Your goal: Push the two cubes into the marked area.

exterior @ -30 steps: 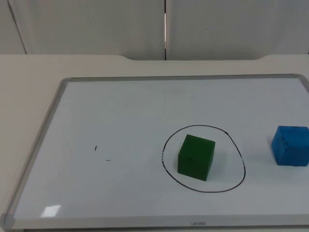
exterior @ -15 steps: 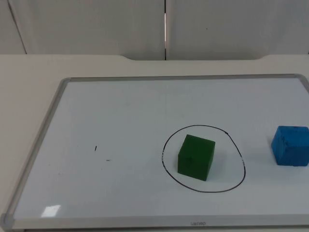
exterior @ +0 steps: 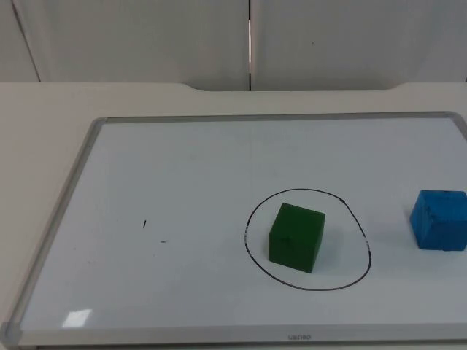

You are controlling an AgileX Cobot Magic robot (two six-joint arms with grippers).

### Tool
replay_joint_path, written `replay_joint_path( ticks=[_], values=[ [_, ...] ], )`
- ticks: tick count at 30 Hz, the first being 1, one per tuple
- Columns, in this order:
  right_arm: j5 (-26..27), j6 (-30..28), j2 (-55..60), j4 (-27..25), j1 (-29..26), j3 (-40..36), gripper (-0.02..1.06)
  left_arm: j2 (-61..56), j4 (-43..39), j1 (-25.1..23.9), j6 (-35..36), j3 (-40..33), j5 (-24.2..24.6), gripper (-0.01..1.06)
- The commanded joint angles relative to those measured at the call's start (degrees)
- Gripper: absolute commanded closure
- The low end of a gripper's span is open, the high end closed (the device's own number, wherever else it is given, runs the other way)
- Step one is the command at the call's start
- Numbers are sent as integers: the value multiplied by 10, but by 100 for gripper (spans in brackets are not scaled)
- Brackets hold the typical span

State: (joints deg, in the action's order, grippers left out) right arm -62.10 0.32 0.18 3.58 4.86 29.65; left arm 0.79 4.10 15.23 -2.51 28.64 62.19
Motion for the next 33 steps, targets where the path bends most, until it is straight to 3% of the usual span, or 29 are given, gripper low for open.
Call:
replay_joint_path(
  ticks=[1,10,15,21,25,28,29,33],
  values=[
    [4,1,-2,2,-1,-2,-1,-3,-1,1,5,-3,-7,105],
    [4,5,-2,5,-1,-2,0,-5,-1,1,5,-3,-7,105],
    [8,10,0,28,-1,0,6,-8,-3,0,5,-3,-7,105],
    [24,12,88,53,-2,7,14,-8,-3,0,5,-3,-7,105],
    [63,28,148,53,-2,20,29,-8,-3,0,5,-3,-7,105],
    [114,58,208,53,-2,26,51,-8,-3,0,5,-3,-7,105],
    [114,58,208,53,-2,26,51,-8,-3,0,5,-3,-7,105],
    [156,67,294,53,-2,26,81,-8,-3,0,5,-3,-7,105]
  ],
)
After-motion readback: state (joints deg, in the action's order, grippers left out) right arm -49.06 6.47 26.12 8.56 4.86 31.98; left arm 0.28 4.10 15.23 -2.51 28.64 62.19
